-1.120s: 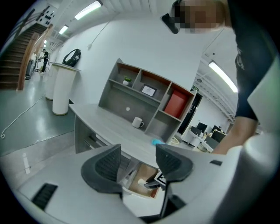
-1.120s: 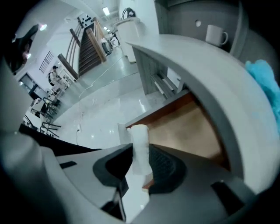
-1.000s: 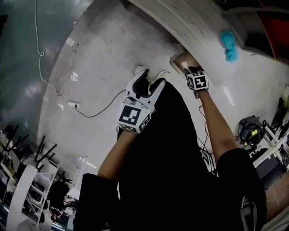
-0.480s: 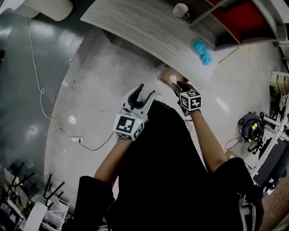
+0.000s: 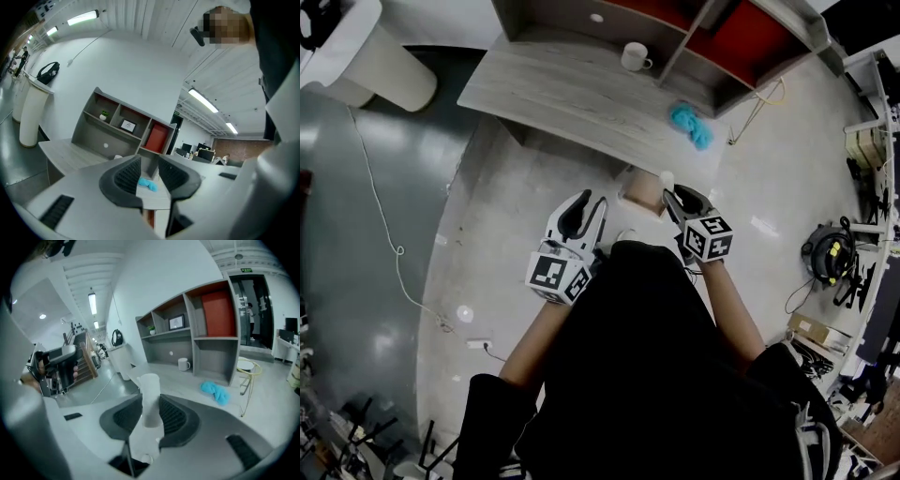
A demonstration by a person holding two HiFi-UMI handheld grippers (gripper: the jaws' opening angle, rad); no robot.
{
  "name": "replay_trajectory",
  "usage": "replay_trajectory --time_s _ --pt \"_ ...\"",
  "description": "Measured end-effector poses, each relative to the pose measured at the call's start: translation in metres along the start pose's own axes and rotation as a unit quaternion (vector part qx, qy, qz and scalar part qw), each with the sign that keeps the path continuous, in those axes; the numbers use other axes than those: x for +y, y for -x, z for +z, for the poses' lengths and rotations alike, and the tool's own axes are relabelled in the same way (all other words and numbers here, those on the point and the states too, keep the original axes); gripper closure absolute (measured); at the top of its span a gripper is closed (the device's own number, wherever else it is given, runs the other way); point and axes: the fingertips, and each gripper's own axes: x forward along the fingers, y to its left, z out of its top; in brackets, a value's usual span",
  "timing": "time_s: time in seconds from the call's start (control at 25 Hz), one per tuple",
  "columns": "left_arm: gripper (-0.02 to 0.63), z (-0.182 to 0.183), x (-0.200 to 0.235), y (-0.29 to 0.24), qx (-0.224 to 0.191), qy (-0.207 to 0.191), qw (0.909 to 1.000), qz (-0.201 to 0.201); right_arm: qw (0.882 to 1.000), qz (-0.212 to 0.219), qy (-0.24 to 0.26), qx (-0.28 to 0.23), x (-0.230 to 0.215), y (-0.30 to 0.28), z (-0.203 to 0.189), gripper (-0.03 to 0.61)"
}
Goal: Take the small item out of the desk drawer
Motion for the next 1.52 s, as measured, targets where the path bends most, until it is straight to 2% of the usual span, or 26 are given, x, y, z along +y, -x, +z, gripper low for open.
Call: replay_trajectory --time_s 0.24,0.44,0.6,0.8,1.04,1.24,1.52 --pt "0.525 0.02 -0.01 -0.009 -0.001 -0.014 0.9993 -0.035 0.996 -0.031 -0.022 -0.078 0.01 0.045 0.044 0.465" --pt "0.575 0.021 -0.013 -0.029 0.022 -0.025 0.998 -0.053 0.987 -0.065 -0.043 -0.138 0.005 0.08 0.073 0.465" --pt "0.584 0.023 -0.016 -0.043 0.032 -0.033 0.9964 -0.071 0.98 -0.101 -0.037 -0.169 0.0 0.107 0.088 0.465" --pt "0.588 0.035 -0.013 -0.062 0.031 -0.046 0.9952 -0.08 0.964 -0.153 -0.01 -0.219 -0.005 0.144 0.113 0.465" --pt "0.588 0.05 -0.016 -0.081 0.027 -0.059 0.9943 -0.085 0.949 -0.191 -0.043 -0.248 -0.027 0.173 0.118 0.466" --pt "0.588 0.055 -0.017 -0.096 0.03 -0.061 0.9933 -0.093 0.934 -0.245 -0.029 -0.256 -0.042 0.188 0.12 0.469" --pt "0.588 0.049 -0.017 -0.109 0.036 -0.052 0.9925 -0.105 0.93 -0.263 -0.028 -0.256 -0.051 0.195 0.121 0.471"
